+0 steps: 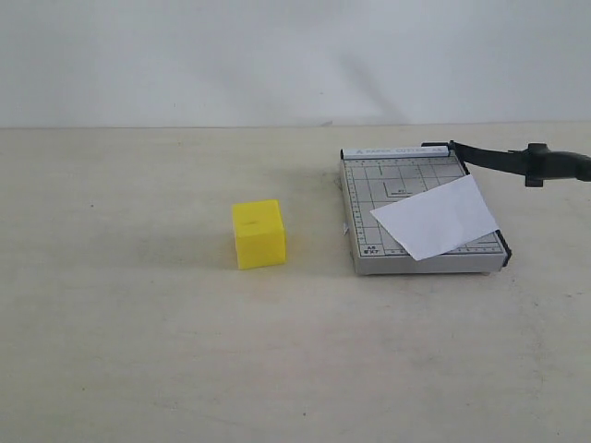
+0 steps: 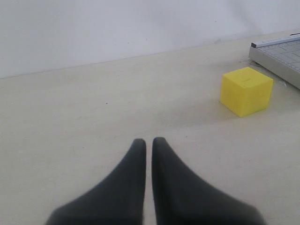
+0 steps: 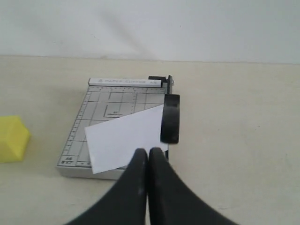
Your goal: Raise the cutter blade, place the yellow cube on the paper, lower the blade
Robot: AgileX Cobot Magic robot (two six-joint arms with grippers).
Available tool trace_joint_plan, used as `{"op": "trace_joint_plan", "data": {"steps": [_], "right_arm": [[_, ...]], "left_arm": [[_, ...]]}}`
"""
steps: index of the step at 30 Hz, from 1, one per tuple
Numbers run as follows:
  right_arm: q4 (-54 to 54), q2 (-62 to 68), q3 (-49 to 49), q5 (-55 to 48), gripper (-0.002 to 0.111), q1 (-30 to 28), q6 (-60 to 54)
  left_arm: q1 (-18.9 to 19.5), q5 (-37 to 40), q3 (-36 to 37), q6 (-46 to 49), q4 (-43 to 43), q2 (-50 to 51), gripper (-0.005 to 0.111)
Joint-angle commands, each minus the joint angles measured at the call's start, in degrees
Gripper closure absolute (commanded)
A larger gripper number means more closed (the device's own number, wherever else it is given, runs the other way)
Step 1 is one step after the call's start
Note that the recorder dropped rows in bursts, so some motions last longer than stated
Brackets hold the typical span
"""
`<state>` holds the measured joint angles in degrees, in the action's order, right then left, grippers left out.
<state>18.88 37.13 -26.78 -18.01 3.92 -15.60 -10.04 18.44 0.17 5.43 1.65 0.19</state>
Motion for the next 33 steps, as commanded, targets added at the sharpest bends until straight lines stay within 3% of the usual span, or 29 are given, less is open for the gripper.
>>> {"op": "trace_joint_plan", "data": {"steps": [1,8,33], "right_arm": [[6.46,-10.56,7.24,-0.29,0.108,0.07,0.16],[7.23,-19.65,13.22,1.87,0.108,0.07,2.22],[6.13,-19.84,13.45,7.46,0.108,0.07,4.66]], "left_arm": [[0.11,-0.49,-0.17,0.19,0.53,-0.19,0.102],[0.11,-0.49,-0.17,0.19,0.53,-0.19,0.102],[0.11,-0.49,-0.17,0.19,0.53,-0.19,0.102]]}}
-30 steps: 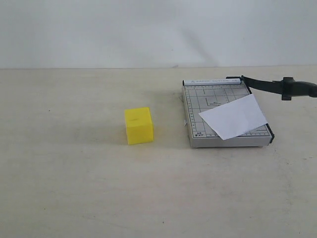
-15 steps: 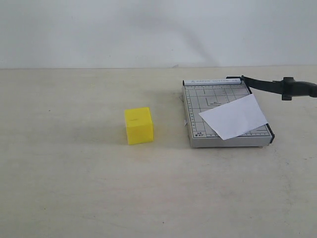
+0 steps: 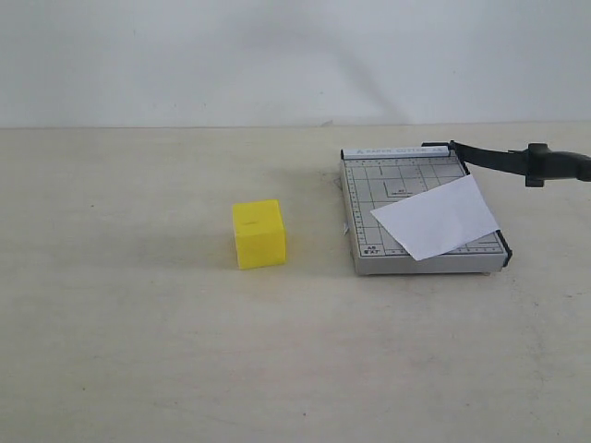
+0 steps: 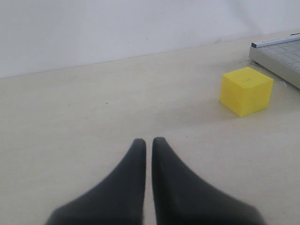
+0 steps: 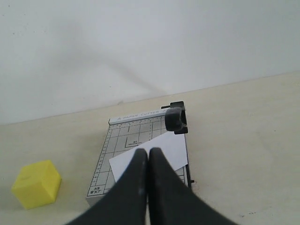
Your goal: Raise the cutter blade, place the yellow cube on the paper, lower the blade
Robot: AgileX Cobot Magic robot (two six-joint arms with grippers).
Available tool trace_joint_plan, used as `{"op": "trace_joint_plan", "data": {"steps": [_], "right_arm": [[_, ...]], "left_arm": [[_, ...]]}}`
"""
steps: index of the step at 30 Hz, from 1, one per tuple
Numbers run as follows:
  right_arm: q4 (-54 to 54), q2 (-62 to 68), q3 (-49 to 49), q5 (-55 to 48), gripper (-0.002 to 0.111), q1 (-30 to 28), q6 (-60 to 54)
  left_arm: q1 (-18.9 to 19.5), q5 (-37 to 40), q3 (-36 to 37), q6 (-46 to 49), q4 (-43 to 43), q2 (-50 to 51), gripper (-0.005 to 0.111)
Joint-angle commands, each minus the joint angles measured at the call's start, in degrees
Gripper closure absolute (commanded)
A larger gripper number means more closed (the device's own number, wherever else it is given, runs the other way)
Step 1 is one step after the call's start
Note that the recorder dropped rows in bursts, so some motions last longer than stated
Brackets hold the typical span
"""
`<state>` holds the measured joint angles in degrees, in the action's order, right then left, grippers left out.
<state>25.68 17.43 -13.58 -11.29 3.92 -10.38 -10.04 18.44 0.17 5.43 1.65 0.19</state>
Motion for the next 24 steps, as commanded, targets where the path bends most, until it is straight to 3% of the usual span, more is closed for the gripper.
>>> {"op": "trace_joint_plan", "data": {"steps": [1,13,18,24], "right_arm": [[-0.67,-0.15,0.25,0.74,0.108,0.07,-0.56],[-0.67,-0.77,0.91,2.08,0.108,0.07,-0.49],[-5.9,-5.69,8.9,10.54,0.108,0.07,-0.16],[-8.24,-9.72,11.72,11.93,0.108,0.07,-0.16]], "left_arm": [[0.11,-0.49,-0.17,0.19,0.53,-0.19,0.102],[0.11,-0.49,-0.17,0.19,0.53,-0.19,0.102],[0.11,-0.49,-0.17,0.19,0.53,-0.19,0.102],[0.11,-0.49,-0.17,0.19,0.53,-0.19,0.102]]}}
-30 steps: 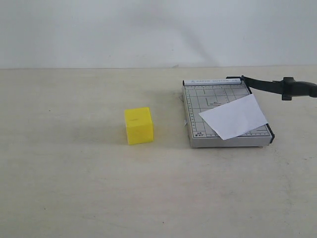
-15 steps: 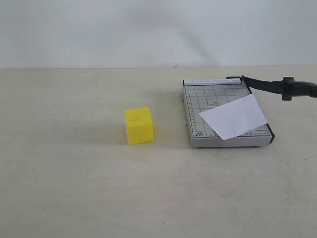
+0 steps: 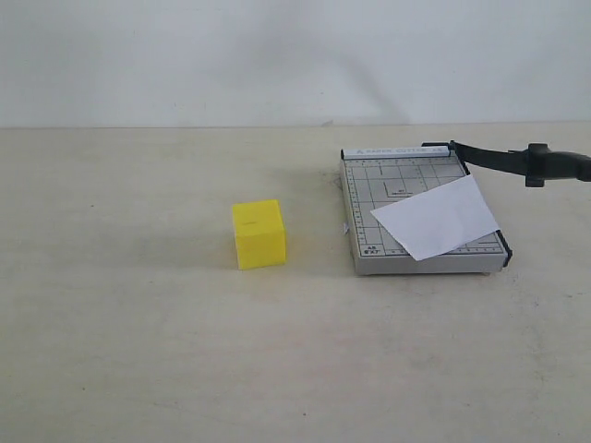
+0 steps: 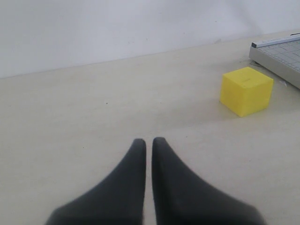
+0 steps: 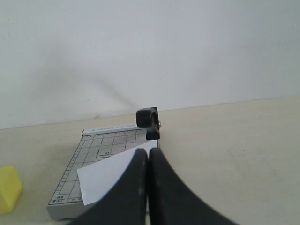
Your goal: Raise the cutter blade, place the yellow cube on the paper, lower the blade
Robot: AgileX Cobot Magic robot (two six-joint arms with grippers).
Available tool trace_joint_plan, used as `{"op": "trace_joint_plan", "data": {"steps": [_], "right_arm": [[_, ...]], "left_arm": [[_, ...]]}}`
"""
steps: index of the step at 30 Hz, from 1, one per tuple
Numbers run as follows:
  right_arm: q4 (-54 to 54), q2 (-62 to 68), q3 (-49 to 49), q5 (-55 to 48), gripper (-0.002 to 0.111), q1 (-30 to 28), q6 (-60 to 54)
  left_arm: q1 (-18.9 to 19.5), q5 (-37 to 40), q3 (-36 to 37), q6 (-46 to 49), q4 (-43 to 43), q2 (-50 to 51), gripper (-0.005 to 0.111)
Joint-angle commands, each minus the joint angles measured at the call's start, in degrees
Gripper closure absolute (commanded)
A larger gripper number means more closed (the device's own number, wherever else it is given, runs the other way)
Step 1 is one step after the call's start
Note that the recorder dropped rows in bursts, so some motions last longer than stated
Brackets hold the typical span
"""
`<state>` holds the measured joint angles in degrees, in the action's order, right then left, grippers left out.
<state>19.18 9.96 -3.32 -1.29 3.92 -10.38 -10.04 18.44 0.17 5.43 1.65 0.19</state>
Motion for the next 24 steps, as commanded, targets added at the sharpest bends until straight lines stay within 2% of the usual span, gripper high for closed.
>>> {"op": "trace_joint_plan", "data": {"steps": [1,16,24], "right_arm": [[-1.74,-2.68,2.07,3.05,0.108,0.07,-0.16],[-3.71,-4.32,3.32,4.47,0.108,0.07,7.58],[-4.09,-4.32,3.32,2.77,0.108,0.07,7.69]], "left_arm": [[0.11,-0.49,-0.17,0.19,0.53,-0.19,0.102],[0.11,-0.49,-0.17,0.19,0.53,-0.19,0.102],[0.11,-0.49,-0.17,0.19,0.53,-0.19,0.102]]}}
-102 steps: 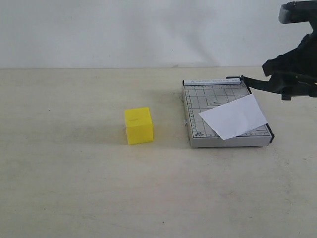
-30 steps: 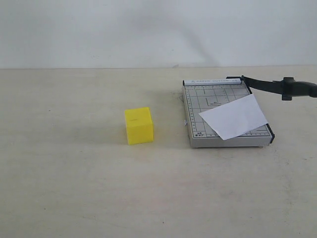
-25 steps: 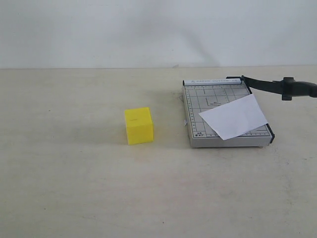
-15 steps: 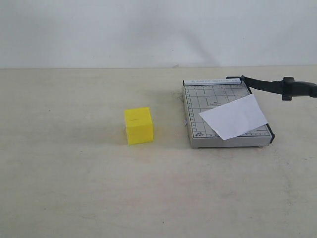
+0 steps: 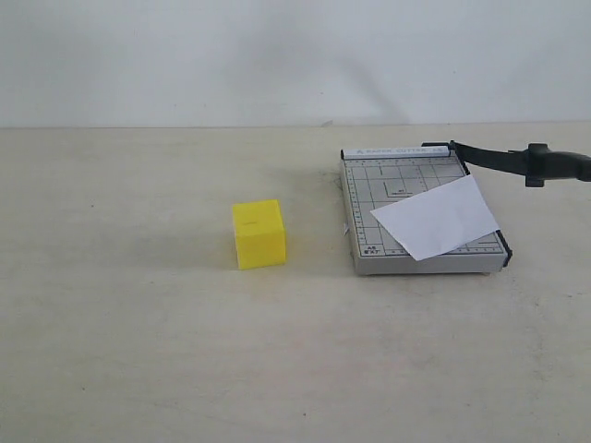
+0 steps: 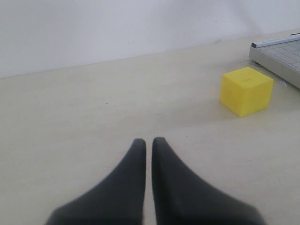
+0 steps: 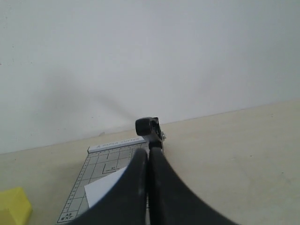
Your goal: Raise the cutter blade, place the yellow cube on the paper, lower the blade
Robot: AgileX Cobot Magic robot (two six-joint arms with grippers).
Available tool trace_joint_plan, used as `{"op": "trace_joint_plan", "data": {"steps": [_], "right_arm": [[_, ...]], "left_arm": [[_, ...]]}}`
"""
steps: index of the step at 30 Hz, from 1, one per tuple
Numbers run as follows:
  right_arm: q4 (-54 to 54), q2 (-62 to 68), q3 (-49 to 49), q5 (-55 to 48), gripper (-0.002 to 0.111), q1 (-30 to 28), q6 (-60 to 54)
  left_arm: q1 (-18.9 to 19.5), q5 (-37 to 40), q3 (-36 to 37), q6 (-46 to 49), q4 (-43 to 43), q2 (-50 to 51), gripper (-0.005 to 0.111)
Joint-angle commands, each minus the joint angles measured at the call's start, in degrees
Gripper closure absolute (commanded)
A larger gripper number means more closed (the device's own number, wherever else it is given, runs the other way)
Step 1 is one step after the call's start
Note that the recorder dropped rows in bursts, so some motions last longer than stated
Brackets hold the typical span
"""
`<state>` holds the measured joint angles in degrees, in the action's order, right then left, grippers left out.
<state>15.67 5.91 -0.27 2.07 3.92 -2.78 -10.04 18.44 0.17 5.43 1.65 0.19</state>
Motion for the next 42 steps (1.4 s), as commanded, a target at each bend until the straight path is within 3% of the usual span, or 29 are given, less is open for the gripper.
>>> {"op": "trace_joint_plan", "data": {"steps": [1,18,21,23,26,30,36,42], "right_arm": [[-0.58,-0.27,0.27,-0.58,0.108,0.07,0.1],[-0.58,-0.27,0.27,-0.58,0.108,0.07,0.1],[-0.58,-0.27,0.27,-0.58,0.108,0.07,0.1],[-0.58,-0.27,0.27,-0.58,0.108,0.07,0.1],[-0.58,-0.27,0.27,-0.58,0.108,0.07,0.1],[-0.58,-0.27,0.27,-0.58,0.108,0.07,0.1],[-0.58,-0.27,0.27,-0.58,0.108,0.07,0.1],[-0.58,-0.27,0.27,-0.58,0.108,0.07,0.1]], "left_arm": [[0.11,-0.49,-0.17,0.19,0.53,-0.19,0.102],[0.11,-0.49,-0.17,0.19,0.53,-0.19,0.102],[0.11,-3.49,-0.17,0.19,-0.2,-0.19,0.102],[0.11,-8.26,-0.17,-1.26,5.0,-0.19,0.102],[0.11,-15.45,-0.17,-9.79,20.46,-0.19,0.102],[0.11,-17.15,-0.17,-17.82,34.87,-0.19,0.102],[0.11,-20.14,-0.17,-16.42,36.33,-0.19,0.102],[0.11,-18.14,-0.41,-16.69,37.18,-0.19,0.102]]}}
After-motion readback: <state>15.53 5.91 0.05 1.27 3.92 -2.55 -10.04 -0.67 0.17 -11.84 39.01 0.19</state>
